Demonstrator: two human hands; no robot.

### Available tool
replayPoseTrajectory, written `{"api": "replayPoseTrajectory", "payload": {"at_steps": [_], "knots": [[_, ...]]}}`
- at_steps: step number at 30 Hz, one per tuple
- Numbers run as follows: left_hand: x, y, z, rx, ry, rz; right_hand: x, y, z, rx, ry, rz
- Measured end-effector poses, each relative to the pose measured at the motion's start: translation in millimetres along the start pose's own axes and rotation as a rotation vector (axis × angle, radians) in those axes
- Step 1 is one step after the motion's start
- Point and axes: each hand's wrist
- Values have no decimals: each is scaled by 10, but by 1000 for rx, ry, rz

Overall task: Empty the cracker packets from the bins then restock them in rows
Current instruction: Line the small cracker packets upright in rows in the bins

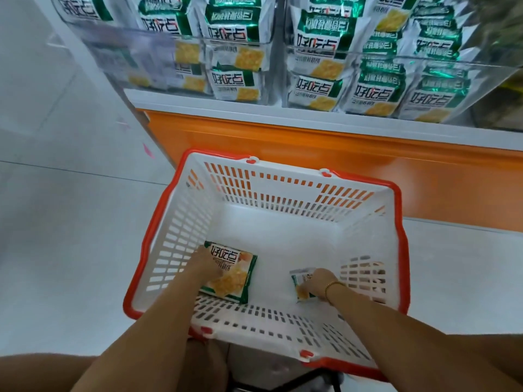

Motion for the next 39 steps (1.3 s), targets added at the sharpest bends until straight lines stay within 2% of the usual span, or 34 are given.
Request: {"api": "replayPoseTrajectory", "payload": {"at_steps": [3,7,10,15,19,24,28,31,36,39], "knots": [[37,56,12,-15,-38,56,102,51,35,23,-30,-71],[25,138,-50,151,-37,-1,130,129,82,32,-43,0],[2,163,-122,135,-49,-10,146,220,91,16,-66,1],[370,479,106,65,-145,65,183,255,129,2,-101,-16],[147,245,-71,-157,-201,162,208,296,130,71,-108,-16],[135,197,-69,-238,-233,242,243,347,197,21,-117,74],[85,86,-176,-328,-154,272,209,267,264,-34,-147,105],[44,-72,-269,-369,-53,225,145,-27,335,-86,-209,70],[-169,-462,-493,-435,107,89,-214,-1019,502,-99,-327,-66],[-465,-869,-726,-488,280,58,-664,-1729,511,-155,-517,-100]]}}
Point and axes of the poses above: each hand's wrist, its own x-axis towards the middle knuckle, its own y-axis out of the palm, z = x × y, and after that the axes turned 15 degrees about -z, right-handed
